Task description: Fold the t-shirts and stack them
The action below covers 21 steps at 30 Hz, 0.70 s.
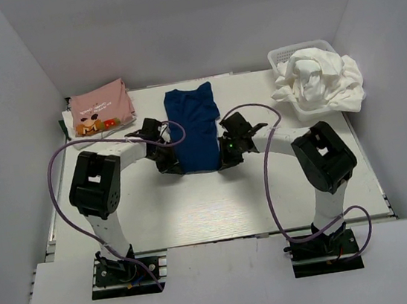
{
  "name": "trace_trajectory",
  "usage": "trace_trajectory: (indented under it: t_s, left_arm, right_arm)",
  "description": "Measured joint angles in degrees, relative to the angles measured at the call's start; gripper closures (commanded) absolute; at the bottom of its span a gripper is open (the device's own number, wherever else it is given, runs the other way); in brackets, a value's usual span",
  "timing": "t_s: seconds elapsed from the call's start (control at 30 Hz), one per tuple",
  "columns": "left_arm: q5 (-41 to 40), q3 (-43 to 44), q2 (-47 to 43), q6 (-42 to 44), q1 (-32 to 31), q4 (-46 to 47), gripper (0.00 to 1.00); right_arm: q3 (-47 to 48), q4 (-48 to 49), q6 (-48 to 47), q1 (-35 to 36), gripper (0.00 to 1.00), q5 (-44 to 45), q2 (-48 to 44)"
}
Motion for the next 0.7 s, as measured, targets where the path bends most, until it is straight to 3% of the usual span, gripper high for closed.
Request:
trace_trajectory:
  t_s: [0.17,0.37,0.6,0.63,0.67,0.7]
  left_arm:
    - [-0.5,-1.5,-2.9,0.4,-1.9,-1.8,1.00]
    - [-0.1,-3.7,-15.6,1.0,-4.3,-8.9,1.00]
    - [1.8,2.6,-24.6,1.4,-5.5,-18.4,1.00]
    - [2.4,3.5,-25.1,1.4,-5.6,-18.6,0.93]
    - [3.2,4.0,-25.5,1.4,-5.7,-18.7,0.74]
    - [3.9,4.0,-25.8,1.5,-5.8,-18.7,0.65]
  right_arm:
    - [-2.8,-0.3,-1.0,0.6,1.00,0.3,-4.2]
    - [-6.1,-6.9,-2.5,2.5,1.00,-0.8,-18.4]
    - [-5.8,-15.5,-0.4,4.4,1.00,-3.9,-31.5]
    - [-5.6,-16.3,0.2,4.4,1.00,-4.1,-32.5]
    - [-5.4,-16.9,0.8,4.4,1.00,-4.3,-33.2]
    - [-5.2,-17.3,1.2,4.4,1.00,-4.4,-33.5]
